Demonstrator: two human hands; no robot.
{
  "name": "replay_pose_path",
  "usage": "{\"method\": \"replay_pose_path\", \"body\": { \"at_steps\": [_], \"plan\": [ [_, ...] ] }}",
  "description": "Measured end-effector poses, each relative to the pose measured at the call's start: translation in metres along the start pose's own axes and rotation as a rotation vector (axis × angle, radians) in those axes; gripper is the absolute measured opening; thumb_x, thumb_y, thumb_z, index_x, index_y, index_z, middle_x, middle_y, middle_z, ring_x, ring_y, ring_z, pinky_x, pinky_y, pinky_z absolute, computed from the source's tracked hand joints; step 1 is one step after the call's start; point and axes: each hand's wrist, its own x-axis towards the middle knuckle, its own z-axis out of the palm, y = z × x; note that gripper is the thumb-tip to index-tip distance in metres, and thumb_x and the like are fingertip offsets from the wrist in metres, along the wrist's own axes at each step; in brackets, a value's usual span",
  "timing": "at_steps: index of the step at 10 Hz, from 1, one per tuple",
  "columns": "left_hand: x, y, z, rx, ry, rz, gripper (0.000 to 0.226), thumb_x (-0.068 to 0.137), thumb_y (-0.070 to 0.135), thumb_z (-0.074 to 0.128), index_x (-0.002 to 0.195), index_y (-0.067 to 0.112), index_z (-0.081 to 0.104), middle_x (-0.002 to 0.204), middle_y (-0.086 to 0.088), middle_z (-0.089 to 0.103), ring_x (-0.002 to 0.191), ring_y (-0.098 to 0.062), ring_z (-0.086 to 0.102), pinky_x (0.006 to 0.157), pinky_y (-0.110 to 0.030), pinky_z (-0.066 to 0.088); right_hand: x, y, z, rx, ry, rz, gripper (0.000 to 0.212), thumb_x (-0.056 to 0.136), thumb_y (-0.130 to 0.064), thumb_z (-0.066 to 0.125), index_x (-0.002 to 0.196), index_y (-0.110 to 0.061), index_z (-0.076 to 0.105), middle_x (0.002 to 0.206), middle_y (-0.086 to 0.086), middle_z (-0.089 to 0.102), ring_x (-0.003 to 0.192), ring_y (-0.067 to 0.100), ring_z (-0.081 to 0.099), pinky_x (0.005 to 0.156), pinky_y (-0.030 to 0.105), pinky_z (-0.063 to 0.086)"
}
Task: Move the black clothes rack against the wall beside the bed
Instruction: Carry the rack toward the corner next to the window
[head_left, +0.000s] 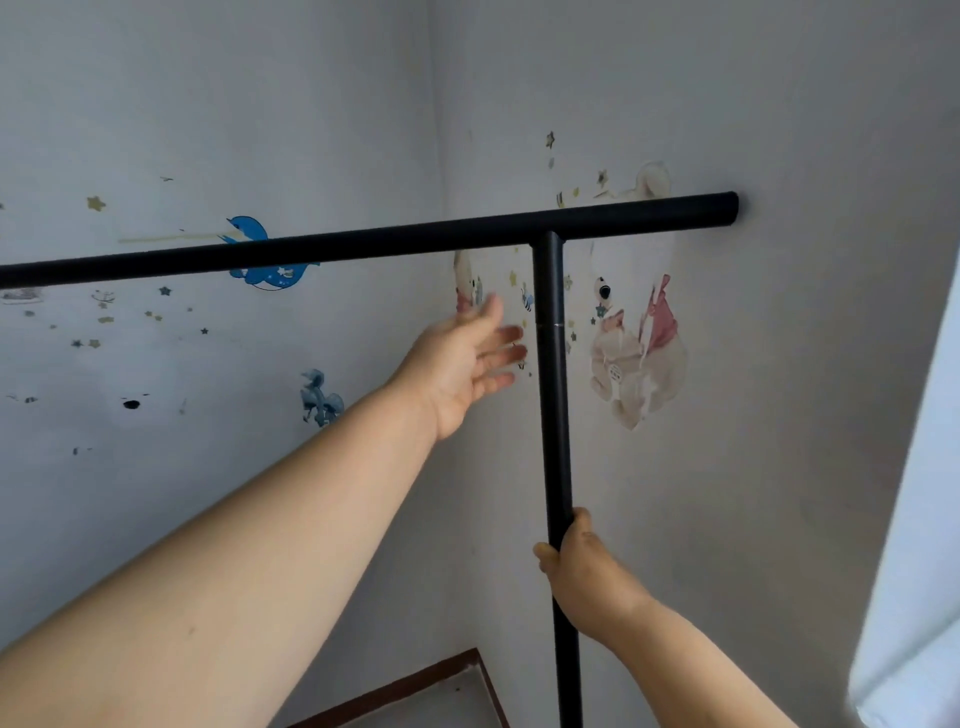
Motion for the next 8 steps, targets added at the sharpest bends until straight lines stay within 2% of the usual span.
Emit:
{"method": "replay_pose_path", "body": {
  "at_steps": [1, 2, 3, 4, 5, 6, 7, 8],
  "plan": [
    [0.0, -0.031, 0.015, 0.163, -0.17, -0.039, 0.032, 0.09, 0.034, 0.056, 0.112, 0.013, 0.061, 0.111, -0.008, 0.069, 0.101, -0.022, 0.066, 0.088, -0.039, 0.052, 0.003, 0.009, -0.002, 0.013, 0.001, -0.026, 0.06, 0.098, -0.029, 0.048, 0.151, -0.011, 0.024, 0.161, 0.009, 0.001, 0.135, 0.039, 0.034, 0.106, 0.062, 0.03],
    [0.002, -0.042, 0.024, 0.269, -0.204, 0.005, 0.015, 0.092, 0.023, 0.055, 0.105, 0.015, 0.059, 0.095, -0.003, 0.068, 0.087, -0.017, 0.067, 0.085, -0.037, 0.052, 0.0, 0.006, -0.002, 0.092, -0.026, -0.022, 0.066, 0.098, -0.03, 0.048, 0.152, -0.009, 0.016, 0.158, 0.012, 0.016, 0.123, 0.041, 0.044, 0.107, 0.06, 0.029],
    [-0.001, -0.041, 0.026, 0.321, -0.238, 0.014, 0.014, 0.092, 0.02, 0.055, 0.104, 0.012, 0.058, 0.093, -0.003, 0.066, 0.088, -0.018, 0.066, 0.086, -0.037, 0.052, -0.001, 0.002, -0.003, 0.492, -0.108, 0.106, 0.062, 0.098, -0.03, 0.047, 0.15, -0.013, 0.018, 0.112, 0.009, 0.059, 0.072, 0.021, 0.054, 0.095, 0.033, 0.046],
    [-0.01, -0.034, 0.02, 0.478, -0.253, 0.035, 0.022, 0.091, 0.025, 0.057, 0.108, 0.012, 0.059, 0.104, -0.006, 0.068, 0.097, -0.019, 0.065, 0.088, -0.036, 0.052, 0.001, -0.022, 0.005, 1.376, 0.254, 0.753, 0.041, 0.095, -0.036, 0.048, 0.13, -0.018, 0.036, 0.093, -0.004, 0.056, 0.068, 0.005, 0.053, 0.062, 0.02, 0.045],
    [-0.024, -0.017, 0.006, 0.68, -0.178, 0.194, 0.021, 0.091, 0.031, 0.054, 0.106, 0.017, 0.06, 0.102, -0.003, 0.069, 0.093, -0.016, 0.066, 0.088, -0.038, 0.052, -0.003, -0.035, -0.003, 1.608, 0.233, 0.971, 0.033, 0.096, -0.033, 0.046, 0.122, -0.016, 0.037, 0.076, -0.004, 0.05, 0.061, 0.016, 0.052, 0.055, 0.023, 0.039],
    [-0.049, 0.006, -0.01, 0.943, -0.06, 0.484, 0.018, 0.091, 0.034, 0.052, 0.098, 0.021, 0.061, 0.094, 0.004, 0.068, 0.088, -0.015, 0.063, 0.083, -0.037, 0.052, -0.005, -0.042, -0.013, 1.697, 0.081, 1.218, 0.028, 0.097, -0.028, 0.042, 0.121, -0.014, 0.037, 0.065, 0.0, 0.044, 0.054, 0.023, 0.047, 0.046, 0.025, 0.029],
    [-0.077, 0.028, -0.02, 1.126, 0.067, 0.837, 0.016, 0.091, 0.028, 0.052, 0.097, 0.017, 0.063, 0.096, 0.003, 0.066, 0.089, -0.019, 0.061, 0.079, -0.035, 0.05, -0.014, -0.049, -0.032, 1.804, 0.226, 1.382, 0.028, 0.095, -0.029, 0.044, 0.117, -0.014, 0.039, 0.082, 0.002, 0.054, 0.072, 0.022, 0.057, 0.063, 0.029, 0.044],
    [-0.094, 0.053, -0.036, 1.24, 0.175, 1.081, 0.023, 0.09, 0.024, 0.053, 0.104, 0.009, 0.063, 0.11, -0.007, 0.063, 0.103, -0.026, 0.056, 0.089, -0.036, 0.045, -0.022, -0.054, -0.042, 1.838, 0.224, 1.428, 0.027, 0.097, -0.027, 0.044, 0.117, -0.01, 0.037, 0.087, 0.009, 0.058, 0.073, 0.025, 0.059, 0.061, 0.03, 0.043]
  ]
}}
